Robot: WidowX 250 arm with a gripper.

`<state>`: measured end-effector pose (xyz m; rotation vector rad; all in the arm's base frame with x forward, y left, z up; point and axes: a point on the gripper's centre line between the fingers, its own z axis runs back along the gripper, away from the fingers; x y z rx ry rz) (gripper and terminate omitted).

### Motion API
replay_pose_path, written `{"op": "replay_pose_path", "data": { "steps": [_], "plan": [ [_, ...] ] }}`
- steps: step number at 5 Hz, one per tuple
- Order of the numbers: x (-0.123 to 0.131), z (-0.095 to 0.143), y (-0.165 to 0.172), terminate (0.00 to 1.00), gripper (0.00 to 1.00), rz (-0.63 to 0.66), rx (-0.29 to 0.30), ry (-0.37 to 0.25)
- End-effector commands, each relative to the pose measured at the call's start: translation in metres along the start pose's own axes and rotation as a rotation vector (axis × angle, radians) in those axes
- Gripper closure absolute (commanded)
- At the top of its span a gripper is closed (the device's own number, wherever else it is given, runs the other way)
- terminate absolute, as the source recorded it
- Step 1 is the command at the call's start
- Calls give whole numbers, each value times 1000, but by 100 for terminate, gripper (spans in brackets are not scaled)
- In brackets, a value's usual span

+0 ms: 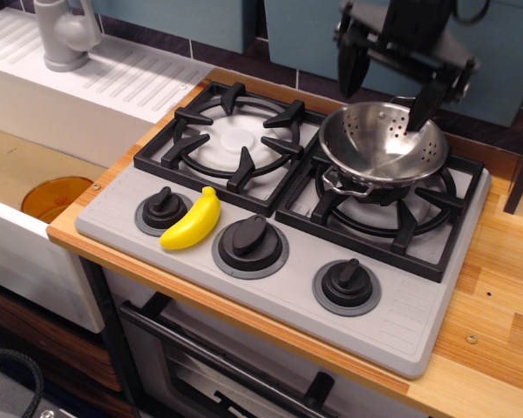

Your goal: End effector reaching pot or pan

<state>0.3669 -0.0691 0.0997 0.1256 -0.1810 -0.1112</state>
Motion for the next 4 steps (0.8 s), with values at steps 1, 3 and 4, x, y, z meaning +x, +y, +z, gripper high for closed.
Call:
{"op": "replay_pose_path", "data": {
  "steps": [1, 3, 4],
  "plan": [
    [-3, -3, 13, 0, 0, 1, 26, -103],
    [-10, -1, 27, 0, 0, -19, 54, -132],
    [-14, -6, 25, 0, 0, -13, 56, -142]
  ]
}}
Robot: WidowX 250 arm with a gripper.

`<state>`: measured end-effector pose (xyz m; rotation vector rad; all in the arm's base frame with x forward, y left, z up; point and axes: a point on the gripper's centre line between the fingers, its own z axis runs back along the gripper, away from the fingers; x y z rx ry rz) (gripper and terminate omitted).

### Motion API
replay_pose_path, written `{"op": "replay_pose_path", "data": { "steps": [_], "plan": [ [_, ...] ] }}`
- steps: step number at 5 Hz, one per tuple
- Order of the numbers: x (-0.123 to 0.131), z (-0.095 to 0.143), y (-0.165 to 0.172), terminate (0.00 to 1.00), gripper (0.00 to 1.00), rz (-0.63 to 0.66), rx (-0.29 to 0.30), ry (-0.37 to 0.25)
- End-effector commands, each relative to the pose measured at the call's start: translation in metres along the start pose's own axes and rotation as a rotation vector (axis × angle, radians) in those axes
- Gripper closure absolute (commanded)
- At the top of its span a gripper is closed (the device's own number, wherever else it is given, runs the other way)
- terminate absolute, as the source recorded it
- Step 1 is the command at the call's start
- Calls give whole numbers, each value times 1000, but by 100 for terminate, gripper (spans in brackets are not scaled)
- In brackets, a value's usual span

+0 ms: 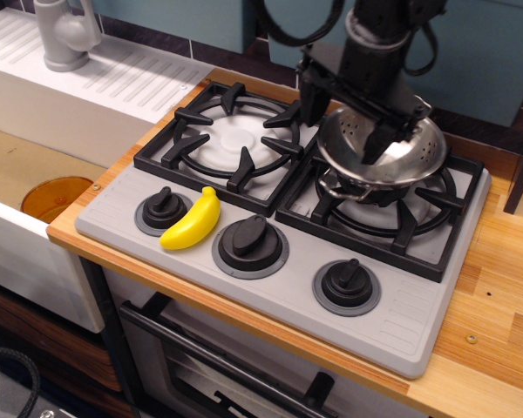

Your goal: End effector reaching pot or pan

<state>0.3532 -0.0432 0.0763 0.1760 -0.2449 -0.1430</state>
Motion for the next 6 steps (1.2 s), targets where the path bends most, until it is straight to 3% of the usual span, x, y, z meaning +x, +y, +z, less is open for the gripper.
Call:
{"op": "replay_pose_path", "data": {
  "steps": [1, 2, 3, 5, 6],
  "plan": [
    [8, 23, 3, 0, 0, 24, 14, -67],
    [7, 15, 0, 0, 0, 28, 3, -71],
    [8, 7, -8, 0, 0, 41, -54, -30],
    [8, 7, -8, 0, 0, 41, -54, -30],
    [8, 7, -8, 100, 0, 41, -54, -30]
  ]
}}
